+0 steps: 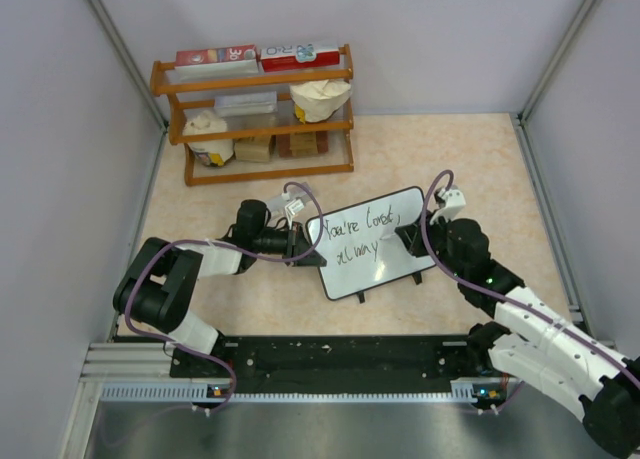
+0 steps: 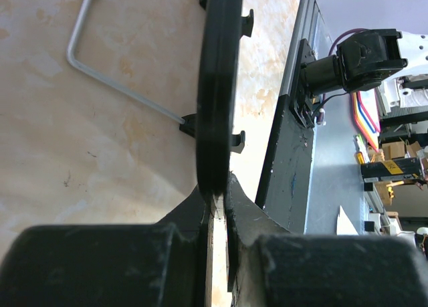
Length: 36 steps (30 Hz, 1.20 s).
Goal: Write a sentence on the whiteboard
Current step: Write a sentence at the center of the board.
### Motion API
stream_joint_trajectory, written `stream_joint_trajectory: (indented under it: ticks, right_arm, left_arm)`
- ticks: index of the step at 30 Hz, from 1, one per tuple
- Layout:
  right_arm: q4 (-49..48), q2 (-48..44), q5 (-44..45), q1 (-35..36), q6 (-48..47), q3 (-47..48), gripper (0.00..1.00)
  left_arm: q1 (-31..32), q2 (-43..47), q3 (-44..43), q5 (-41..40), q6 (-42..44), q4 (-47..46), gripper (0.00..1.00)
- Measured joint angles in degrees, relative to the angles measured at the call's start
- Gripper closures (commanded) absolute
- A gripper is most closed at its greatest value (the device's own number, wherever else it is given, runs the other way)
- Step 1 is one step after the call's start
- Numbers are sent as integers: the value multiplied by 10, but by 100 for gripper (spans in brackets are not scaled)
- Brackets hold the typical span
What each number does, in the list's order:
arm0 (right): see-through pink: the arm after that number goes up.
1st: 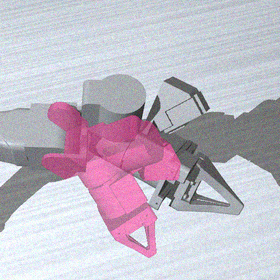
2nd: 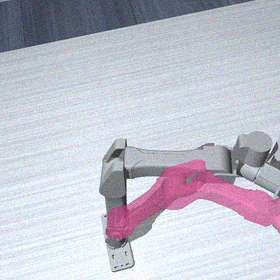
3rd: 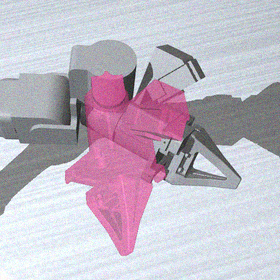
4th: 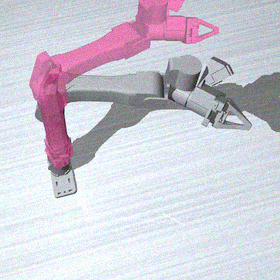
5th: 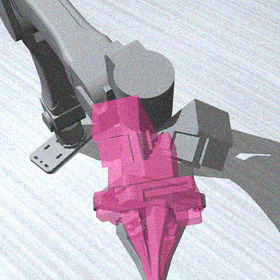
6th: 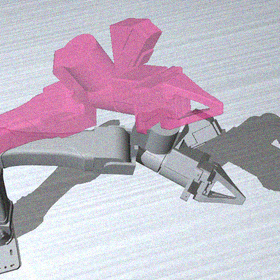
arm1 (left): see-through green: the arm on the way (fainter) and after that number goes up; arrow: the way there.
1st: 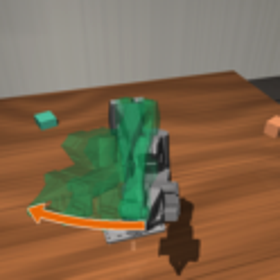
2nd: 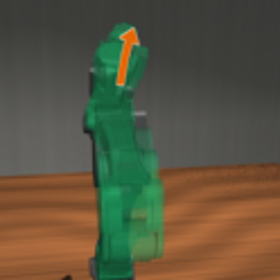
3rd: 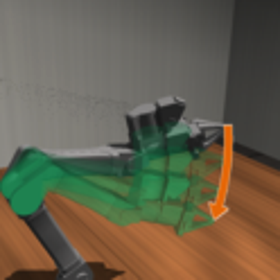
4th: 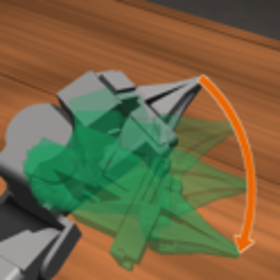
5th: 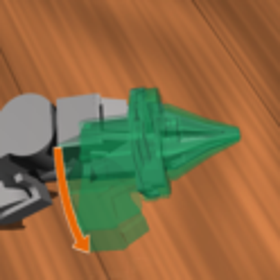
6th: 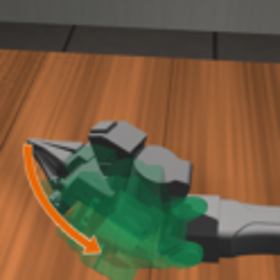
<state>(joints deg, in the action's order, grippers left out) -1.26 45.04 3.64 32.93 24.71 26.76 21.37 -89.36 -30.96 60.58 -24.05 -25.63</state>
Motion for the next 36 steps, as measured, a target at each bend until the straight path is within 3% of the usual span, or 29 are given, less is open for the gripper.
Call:
stream_joint_trajectory:
  ticks: [36]
  right_arm:
    - [18,-16,-13,0,-1,-2,100]
  left_arm:
    - [0,0,0,0,0,0,100]
